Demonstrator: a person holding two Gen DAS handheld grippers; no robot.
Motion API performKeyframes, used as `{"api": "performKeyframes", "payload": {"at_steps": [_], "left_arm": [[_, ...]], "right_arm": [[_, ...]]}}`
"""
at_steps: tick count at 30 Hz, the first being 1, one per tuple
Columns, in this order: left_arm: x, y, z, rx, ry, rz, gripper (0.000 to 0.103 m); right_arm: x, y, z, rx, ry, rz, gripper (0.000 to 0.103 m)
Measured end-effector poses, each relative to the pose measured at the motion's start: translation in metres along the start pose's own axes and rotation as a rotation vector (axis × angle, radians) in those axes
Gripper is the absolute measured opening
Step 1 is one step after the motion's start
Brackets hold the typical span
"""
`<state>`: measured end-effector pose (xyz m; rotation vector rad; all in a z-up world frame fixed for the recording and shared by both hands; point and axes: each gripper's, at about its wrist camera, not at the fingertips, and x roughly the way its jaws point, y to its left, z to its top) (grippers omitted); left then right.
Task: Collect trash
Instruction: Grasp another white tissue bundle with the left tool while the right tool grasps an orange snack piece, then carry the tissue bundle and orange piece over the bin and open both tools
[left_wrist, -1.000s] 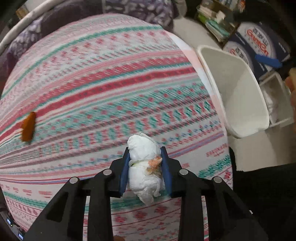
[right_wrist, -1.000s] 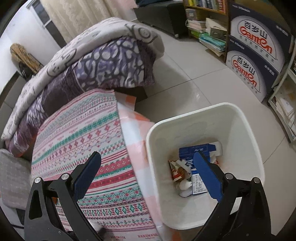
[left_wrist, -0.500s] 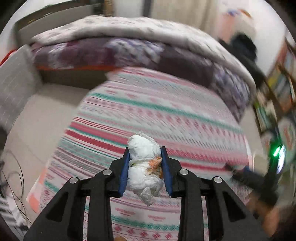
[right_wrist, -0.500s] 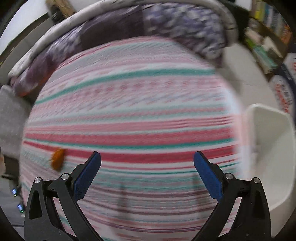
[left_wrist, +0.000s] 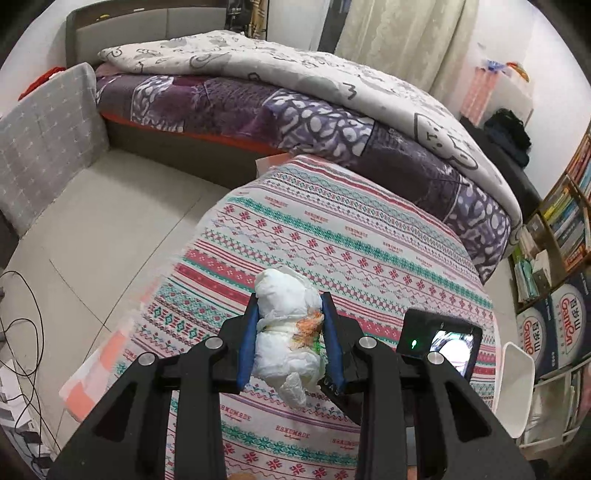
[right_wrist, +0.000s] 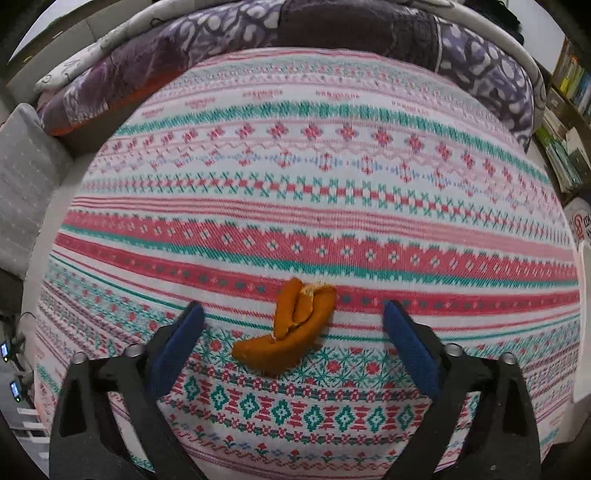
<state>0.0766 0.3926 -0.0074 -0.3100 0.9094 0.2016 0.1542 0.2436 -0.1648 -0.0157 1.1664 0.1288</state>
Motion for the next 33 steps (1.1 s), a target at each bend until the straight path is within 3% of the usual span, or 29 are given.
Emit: {"api": "performKeyframes", "payload": {"at_steps": [1,2,3,4,6,12,21,27,33], "left_arm": [[0.000,0.003,0.001,-0.006,-0.001,-0.001,0.032],[-0.001,0.005,0.001,-0.011,-0.001,-0.003,0.032],[-0.001,0.006,0.002,-0.015,-0.001,-0.003,0.033],[-0.001,0.008,0.002,-0.017,-0.002,-0.002,0.033],[-0.001,0.010,0.002,-0.022,-0.005,0.007,0.033],[0.004,0.004,0.000,-0.032,-0.013,0.020,0.032],[-0.010,-0.030,0.000,-0.003,-0.167,0.036,0.033],[-0.015,-0.065,-0.008,0.062,-0.286,0.097,0.033],[-0.008,-0.104,-0.022,0.132,-0.335,0.123,0.033]], "right_arm": [[-0.001,0.000,-0.001,-0.001,-0.022,-0.017,0.081],[-0.004,0.000,-0.002,-0.010,-0.044,-0.023,0.062],[-0.006,0.000,-0.002,-0.023,-0.062,-0.018,0.034],[-0.009,-0.002,-0.002,-0.027,-0.068,0.022,0.022],[-0.015,-0.008,0.001,-0.005,-0.069,0.097,0.021],[-0.050,-0.026,0.009,-0.023,-0.163,0.148,0.021],[-0.104,-0.064,0.032,-0.070,-0.344,0.097,0.021],[-0.129,-0.086,0.032,-0.115,-0.460,0.053,0.021],[-0.137,-0.110,0.024,-0.113,-0.504,0.030,0.021]]}}
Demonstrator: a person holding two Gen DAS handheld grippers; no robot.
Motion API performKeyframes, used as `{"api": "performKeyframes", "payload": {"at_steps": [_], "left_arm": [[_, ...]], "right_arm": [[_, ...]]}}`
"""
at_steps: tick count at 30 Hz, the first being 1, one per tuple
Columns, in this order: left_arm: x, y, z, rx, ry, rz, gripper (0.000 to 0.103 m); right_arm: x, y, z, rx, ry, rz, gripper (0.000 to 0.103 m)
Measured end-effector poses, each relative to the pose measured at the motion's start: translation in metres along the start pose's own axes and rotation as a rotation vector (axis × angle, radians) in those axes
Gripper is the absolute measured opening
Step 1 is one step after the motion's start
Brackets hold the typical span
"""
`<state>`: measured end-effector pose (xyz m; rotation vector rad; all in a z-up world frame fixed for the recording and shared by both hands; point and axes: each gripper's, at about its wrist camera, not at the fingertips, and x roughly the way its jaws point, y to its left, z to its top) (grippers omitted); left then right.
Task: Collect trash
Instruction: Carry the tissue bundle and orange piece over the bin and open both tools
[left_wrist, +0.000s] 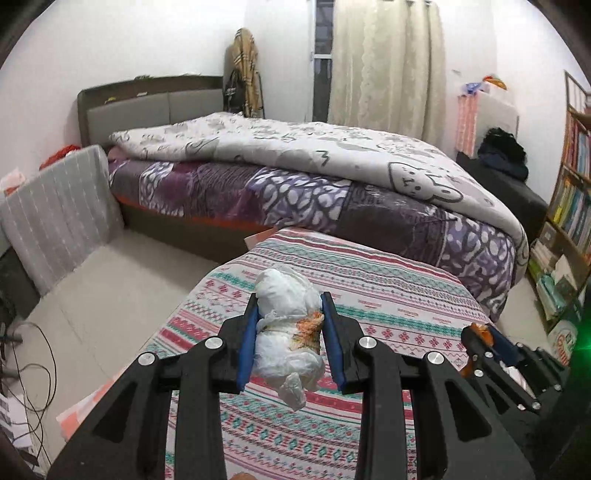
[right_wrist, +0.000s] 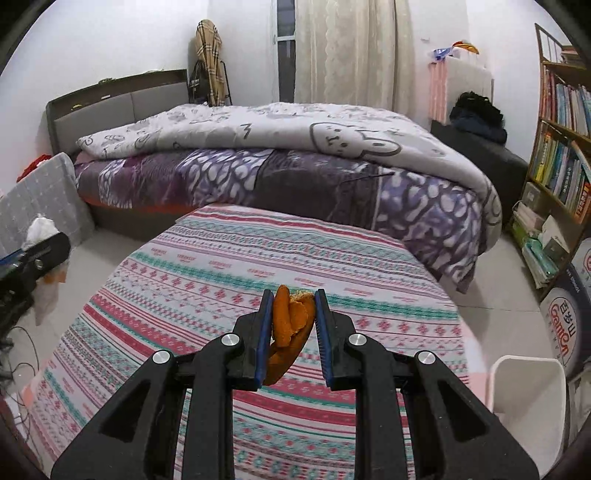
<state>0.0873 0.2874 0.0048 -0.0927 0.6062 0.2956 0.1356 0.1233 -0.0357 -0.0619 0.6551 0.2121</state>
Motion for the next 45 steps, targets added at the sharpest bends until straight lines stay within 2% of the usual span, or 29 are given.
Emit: {"api": "performKeyframes", "payload": {"at_steps": [8,21,31,38,43,45], "left_arm": [[0.000,-0.053,-0.018,0.097,-0.026,-0.013,0.033],[-0.008,-0.107,-0.022,0.128,-0.031,-0.081,0.033],[-0.017,-0.149,-0.034,0.189,-0.033,-0.138,0.033],[-0.020,-0.172,-0.048,0.240,-0.025,-0.165,0.034],[-0.023,-0.187,-0.055,0.265,-0.016,-0.195,0.034],[-0.025,-0.195,-0.058,0.275,-0.012,-0.211,0.034]], "right_arm": [[-0.007,-0.042,-0.011,0.075,-0.005,-0.015,0.021],[-0.029,-0.102,-0.013,0.181,0.000,-0.051,0.021],[-0.052,-0.160,-0.016,0.280,-0.021,-0.109,0.021],[-0.062,-0.213,-0.025,0.397,0.000,-0.189,0.022],[-0.070,-0.246,-0.035,0.482,0.022,-0.250,0.026],[-0.075,-0.259,-0.038,0.510,0.017,-0.282,0.040]]}}
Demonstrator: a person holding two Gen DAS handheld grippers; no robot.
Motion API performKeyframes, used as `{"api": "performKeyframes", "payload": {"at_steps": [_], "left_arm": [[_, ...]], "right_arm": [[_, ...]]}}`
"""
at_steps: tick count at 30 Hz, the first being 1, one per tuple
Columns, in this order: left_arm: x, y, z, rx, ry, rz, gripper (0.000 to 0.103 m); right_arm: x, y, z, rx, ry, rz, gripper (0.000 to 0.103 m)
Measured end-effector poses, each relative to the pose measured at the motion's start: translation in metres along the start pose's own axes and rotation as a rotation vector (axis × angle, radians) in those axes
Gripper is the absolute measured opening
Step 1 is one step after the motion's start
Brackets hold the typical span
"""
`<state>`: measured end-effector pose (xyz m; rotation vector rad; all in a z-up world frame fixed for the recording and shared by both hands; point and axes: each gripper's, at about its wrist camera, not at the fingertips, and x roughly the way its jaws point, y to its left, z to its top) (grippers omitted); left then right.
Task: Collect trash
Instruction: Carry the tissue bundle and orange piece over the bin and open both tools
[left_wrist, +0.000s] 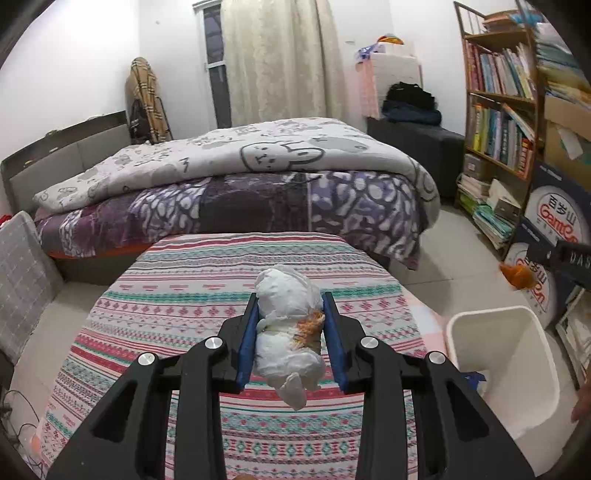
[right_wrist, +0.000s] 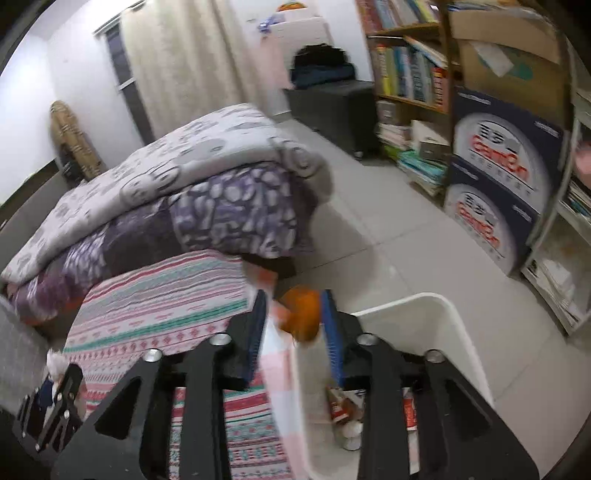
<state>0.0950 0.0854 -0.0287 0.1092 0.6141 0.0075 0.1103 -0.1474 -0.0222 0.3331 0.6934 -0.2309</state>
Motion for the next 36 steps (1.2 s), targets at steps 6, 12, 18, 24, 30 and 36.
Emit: {"api": "performKeyframes", "payload": {"at_steps": [6,12,18,24,30,36], "left_arm": [[-0.001,-0.028,-0.003,0.029,0.010,-0.057,0.034],[0.002,-0.065,-0.008,0.026,0.060,-0.150,0.034],[0.004,-0.115,-0.003,0.037,0.100,-0.261,0.034],[0.001,-0.166,0.010,0.065,0.111,-0.358,0.035],[-0.003,-0.192,0.021,0.040,0.137,-0.468,0.062],[-0.019,-0.191,0.014,0.073,0.142,-0.484,0.068]], "right_arm": [[-0.011,-0.038,0.009,0.077,-0.029,-0.066,0.064],[-0.022,-0.073,0.016,0.162,-0.055,-0.096,0.079],[-0.029,-0.106,0.023,0.257,-0.053,-0.099,0.087],[-0.038,-0.137,0.028,0.355,-0.067,-0.094,0.091],[-0.048,-0.160,0.033,0.421,-0.091,-0.094,0.092],[-0.059,-0.149,0.033,0.350,-0.139,-0.139,0.096]]}}
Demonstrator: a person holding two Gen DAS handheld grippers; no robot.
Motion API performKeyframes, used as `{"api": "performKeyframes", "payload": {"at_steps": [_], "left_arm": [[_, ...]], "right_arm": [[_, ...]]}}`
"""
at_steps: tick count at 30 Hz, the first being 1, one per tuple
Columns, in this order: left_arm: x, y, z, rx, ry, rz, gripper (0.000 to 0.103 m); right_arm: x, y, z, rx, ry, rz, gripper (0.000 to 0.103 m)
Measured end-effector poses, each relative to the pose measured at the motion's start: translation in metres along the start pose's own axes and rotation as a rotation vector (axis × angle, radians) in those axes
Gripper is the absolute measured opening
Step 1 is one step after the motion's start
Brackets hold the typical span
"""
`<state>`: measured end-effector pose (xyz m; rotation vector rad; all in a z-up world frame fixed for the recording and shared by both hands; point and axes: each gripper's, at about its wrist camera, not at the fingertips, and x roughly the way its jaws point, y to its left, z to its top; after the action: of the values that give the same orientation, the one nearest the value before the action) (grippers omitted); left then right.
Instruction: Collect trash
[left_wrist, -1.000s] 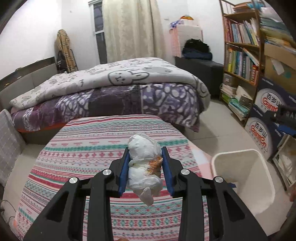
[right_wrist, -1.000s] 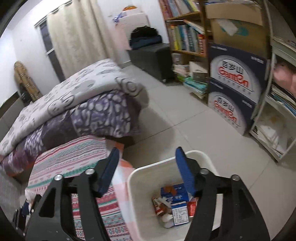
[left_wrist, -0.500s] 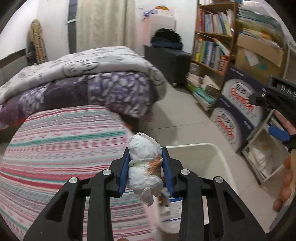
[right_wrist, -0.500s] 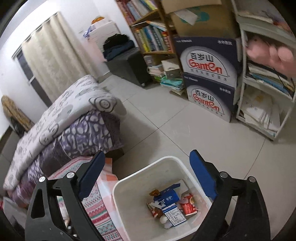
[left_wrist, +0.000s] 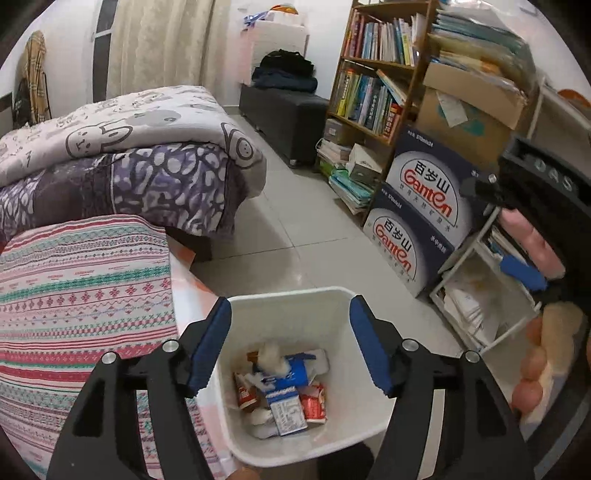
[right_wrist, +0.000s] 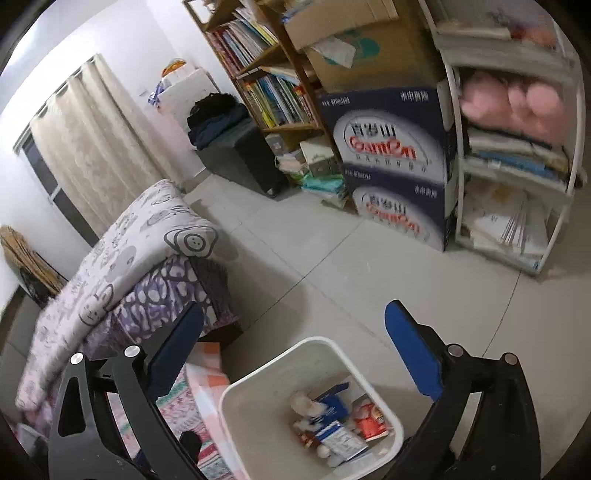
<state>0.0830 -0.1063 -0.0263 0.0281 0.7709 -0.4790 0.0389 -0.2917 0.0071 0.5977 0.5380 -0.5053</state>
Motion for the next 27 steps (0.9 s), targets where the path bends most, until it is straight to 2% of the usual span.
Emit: {"api": "performKeyframes", "payload": {"at_steps": [4,9,13,18,27], "left_arm": [[-0.019,0.013,-0.008,0.019,-0.018,0.037,0.072],[-0.057,0.037,-0.020,0.014,-0.158,0.201,0.095],[-0.083,0.058,-0.031,-0.018,-0.256,0.317,0.096],[-0.099,0.079,-0.044,-0.060,-0.259,0.367,0.096],[-0.104,0.096,-0.066,-0.069,-0.238,0.395,0.096]], "right_arm": [[-0.015,0.015,-0.007,-0.099,-0.031,-0.018,0.096],[-0.046,0.034,-0.030,-0.230,-0.092,-0.043,0.096],[-0.065,0.043,-0.065,-0.342,-0.151,-0.083,0.096],[-0.076,0.046,-0.102,-0.384,-0.191,-0.096,0.096],[-0.077,0.053,-0.138,-0.431,-0.220,-0.046,0.096]]}}
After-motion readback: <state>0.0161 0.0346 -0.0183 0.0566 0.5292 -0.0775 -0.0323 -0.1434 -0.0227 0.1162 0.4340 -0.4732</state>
